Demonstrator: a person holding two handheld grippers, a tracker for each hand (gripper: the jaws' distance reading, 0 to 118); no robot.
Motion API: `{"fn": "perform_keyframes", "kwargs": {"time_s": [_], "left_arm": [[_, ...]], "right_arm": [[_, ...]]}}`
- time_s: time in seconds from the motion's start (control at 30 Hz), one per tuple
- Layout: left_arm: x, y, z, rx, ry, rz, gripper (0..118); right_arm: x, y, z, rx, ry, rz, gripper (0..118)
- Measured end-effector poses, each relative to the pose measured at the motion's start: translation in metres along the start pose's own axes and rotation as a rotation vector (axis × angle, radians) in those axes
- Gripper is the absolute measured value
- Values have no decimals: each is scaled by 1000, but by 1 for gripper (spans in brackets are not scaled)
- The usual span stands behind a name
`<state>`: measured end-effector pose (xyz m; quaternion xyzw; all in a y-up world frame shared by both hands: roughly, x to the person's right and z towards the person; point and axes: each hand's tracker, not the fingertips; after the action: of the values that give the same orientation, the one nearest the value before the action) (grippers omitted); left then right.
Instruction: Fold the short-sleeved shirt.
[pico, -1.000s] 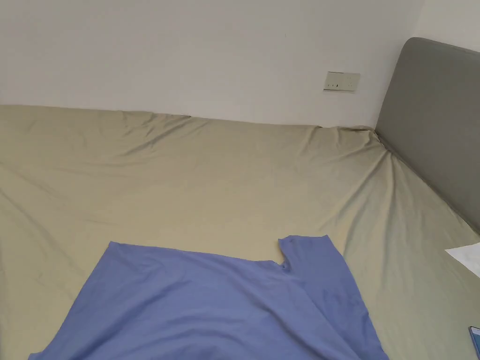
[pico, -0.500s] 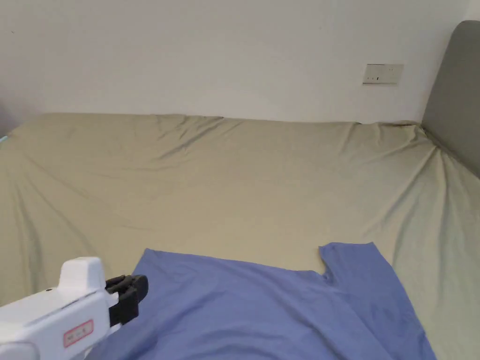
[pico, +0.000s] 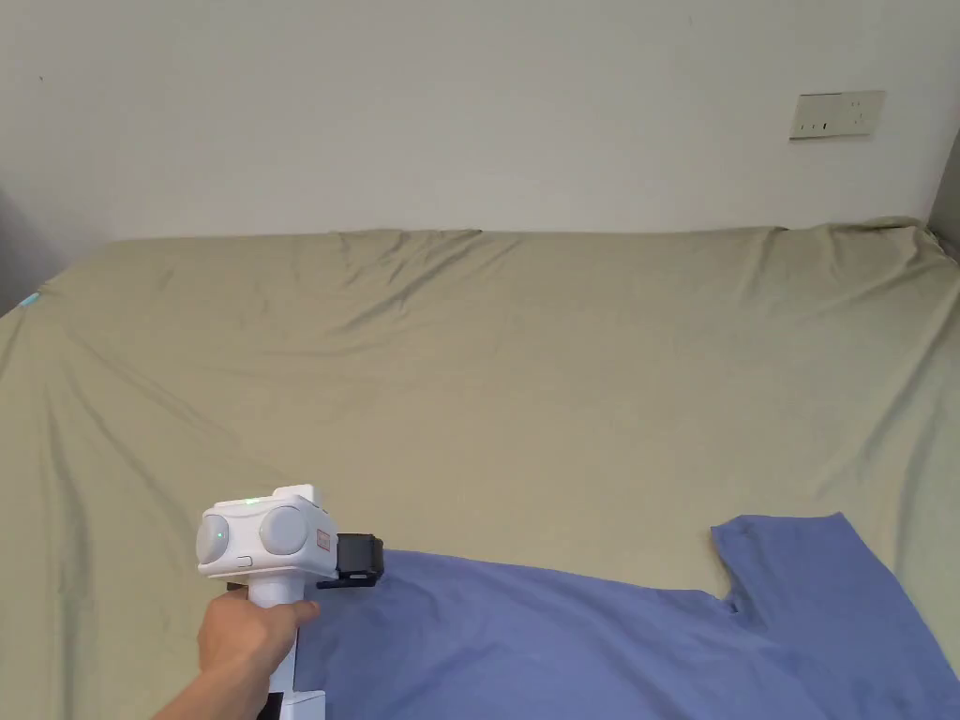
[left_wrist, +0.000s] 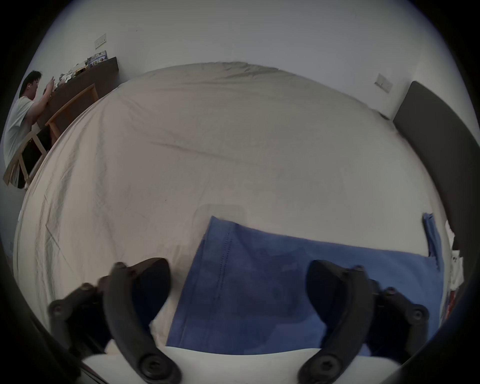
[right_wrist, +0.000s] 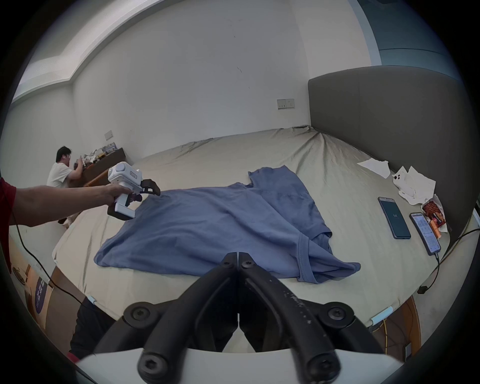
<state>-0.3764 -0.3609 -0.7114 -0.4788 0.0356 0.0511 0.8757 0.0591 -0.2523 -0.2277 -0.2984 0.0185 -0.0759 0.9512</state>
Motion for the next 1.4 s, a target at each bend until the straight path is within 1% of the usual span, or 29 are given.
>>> {"fn": "perform_keyframes", "kwargs": {"time_s": [0.03, 0.1, 0.13, 0.17, 0.2, 0.23, 0.27, 0.37, 0.5, 0.57, 0.6, 0.63, 0.67, 0.7, 0.73, 0.77, 0.8, 0.9, 0.93, 1.0, 1.07, 1.1, 1.17, 1.2, 1.23, 1.27, 1.3, 1.33, 1.4], "left_arm": [[1, 0, -3, -6, -1, -13, 92], [5, -3, -5, -18, 11, -103, 79], [7, -1, -2, 42, 19, -131, 75], [9, 0, -2, 38, 11, -159, 75], [13, -1, 2, 30, -12, -174, 58], [19, -2, 11, 39, -31, -182, 23], [25, -4, 16, 46, -59, -210, 2], [45, -15, 29, 48, -73, -365, 2], [50, -28, 62, 76, -197, -296, 2], [50, -34, 85, 145, -186, -323, 2], [50, -38, 97, 157, -215, -336, 2], [49, -39, 111, 172, -242, -319, 2], [47, -42, 122, 178, -266, -293, 2], [44, -44, 133, 177, -298, -275, 2], [41, -46, 143, 190, -308, -263, 2], [38, -47, 150, 197, -305, -257, 2], [35, -49, 158, 203, -315, -260, 2], [24, -50, 174, 230, -313, -261, 2], [21, -50, 177, 227, -319, -252, 2], [15, -50, 180, 228, -325, -217, 2], [13, -49, 179, 225, -325, -209, 2], [14, -49, 178, 224, -316, -212, 2], [13, -50, 177, 223, -316, -215, 2], [14, -50, 175, 220, -317, -208, 2], [14, -50, 175, 214, -317, -199, 2], [15, -51, 174, 212, -320, -199, 2], [15, -51, 173, 214, -320, -199, 2], [15, -51, 173, 217, -317, -197, 2], [12, -50, 176, 220, -315, -192, 2]], "right_arm": [[0, -1, -1, -3, -1, 1, 0], [0, -2, -3, -13, -8, 6, 0], [1, -2, -5, -18, -11, 6, 0], [1, -2, -7, -21, -10, 4, 0], [2, -2, -8, -26, -7, 1, 0], [2, -1, -10, -27, -7, -2, 0], [3, 1, -11, -28, -5, -2, 0], [7, 12, -22, -23, 8, 2, 0], [36, 54, -56, 0, 48, -48, 0], [64, 82, -90, 12, 31, -48, 0], [80, 98, -113, -29, 10, -57, 5], [102, 112, -142, -85, 12, -97, 19], [122, 120, -169, -112, 5, -134, 44], [143, 129, -201, -180, -34, -184, 82], [160, 135, -230, -240, -85, -236, 95], [172, 137, -251, -263, -145, -272, 91], [185, 140, -271, -306, -162, -267, 84], [203, 145, -308, -366, -149, -353, 87], [204, 144, -314, -392, -140, -356, 86], [200, 142, -328, -428, -160, -324, 76], [191, 137, -336, -477, -194, -258, 72], [183, 135, -336, -466, -228, -221, 66], [170, 136, -339, -487, -267, -99, 63], [164, 138, -339, -487, -266, -85, 50], [159, 141, -337, -481, -254, -80, 30], [155, 144, -336, -480, -240, -68, 2], [151, 145, -337, -479, -189, -66, 3], [142, 146, -331, -475, -157, -114, 3], [134, 152, -326, -477, -147, -104, 2]]}}
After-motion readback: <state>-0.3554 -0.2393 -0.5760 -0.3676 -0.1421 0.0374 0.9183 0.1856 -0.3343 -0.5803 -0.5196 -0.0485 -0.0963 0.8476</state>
